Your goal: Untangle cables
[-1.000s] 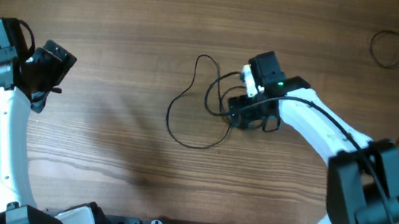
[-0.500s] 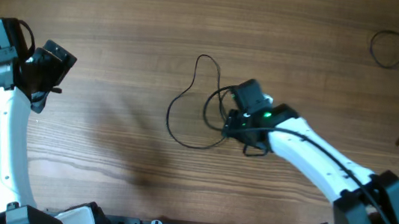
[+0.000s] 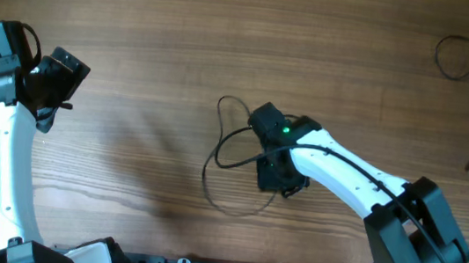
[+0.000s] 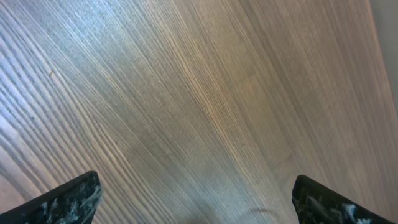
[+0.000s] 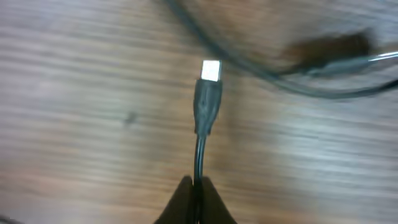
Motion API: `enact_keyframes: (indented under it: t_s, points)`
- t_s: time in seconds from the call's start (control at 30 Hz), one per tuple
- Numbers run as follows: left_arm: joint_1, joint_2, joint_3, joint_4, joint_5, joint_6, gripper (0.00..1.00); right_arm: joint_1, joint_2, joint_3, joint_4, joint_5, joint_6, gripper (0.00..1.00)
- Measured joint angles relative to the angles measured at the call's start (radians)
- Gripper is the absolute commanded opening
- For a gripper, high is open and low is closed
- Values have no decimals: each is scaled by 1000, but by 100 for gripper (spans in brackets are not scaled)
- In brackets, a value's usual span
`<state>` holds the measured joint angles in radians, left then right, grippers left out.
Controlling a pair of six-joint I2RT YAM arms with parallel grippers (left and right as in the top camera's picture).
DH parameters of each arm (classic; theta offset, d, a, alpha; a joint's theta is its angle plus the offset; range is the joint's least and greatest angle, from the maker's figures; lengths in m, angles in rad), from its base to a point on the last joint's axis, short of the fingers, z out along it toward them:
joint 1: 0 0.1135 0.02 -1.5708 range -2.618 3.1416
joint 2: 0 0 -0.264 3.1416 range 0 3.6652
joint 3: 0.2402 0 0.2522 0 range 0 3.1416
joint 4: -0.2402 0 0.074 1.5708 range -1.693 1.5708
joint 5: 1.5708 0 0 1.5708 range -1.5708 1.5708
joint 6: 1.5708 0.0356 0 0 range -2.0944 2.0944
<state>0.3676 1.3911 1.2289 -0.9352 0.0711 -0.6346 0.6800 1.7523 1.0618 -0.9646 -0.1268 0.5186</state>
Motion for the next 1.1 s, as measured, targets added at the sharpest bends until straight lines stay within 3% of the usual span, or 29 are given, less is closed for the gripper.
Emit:
enact_keyframes:
  t_s: [0.23,0.37,0.47,0.53,0.63,0.67,0.7,0.73,0.8,0.97,1.1]
  points:
    - [0,0,0,0,0,0,100,-41,-17,80,-159,-269,-123,4]
    - [0,0,0,0,0,0,100,-145,-17,86,-333,85,13,4]
    - [0,0,0,0,0,0,100,-243,-18,103,-333,232,18,4]
    - [0,0,0,0,0,0,100,-308,-18,117,-267,327,10,4]
    - [0,0,0,1,0,0,100,-364,-19,126,4,421,-64,4]
    - [0,0,0,-1,0,0,100,-372,-19,129,124,433,-126,8]
    - [0,0,0,-1,0,0,100,-374,-25,126,253,439,-188,66]
    - [0,0,0,-1,0,0,100,-374,-24,121,342,409,-247,100]
    - [0,0,0,1,-2,0,100,-376,-24,124,433,294,-404,100]
    - [0,0,0,0,-3,0,100,-366,-24,123,269,1,-614,100]
    - [0,0,0,0,-3,0,100,-270,-24,88,286,-203,-752,100]
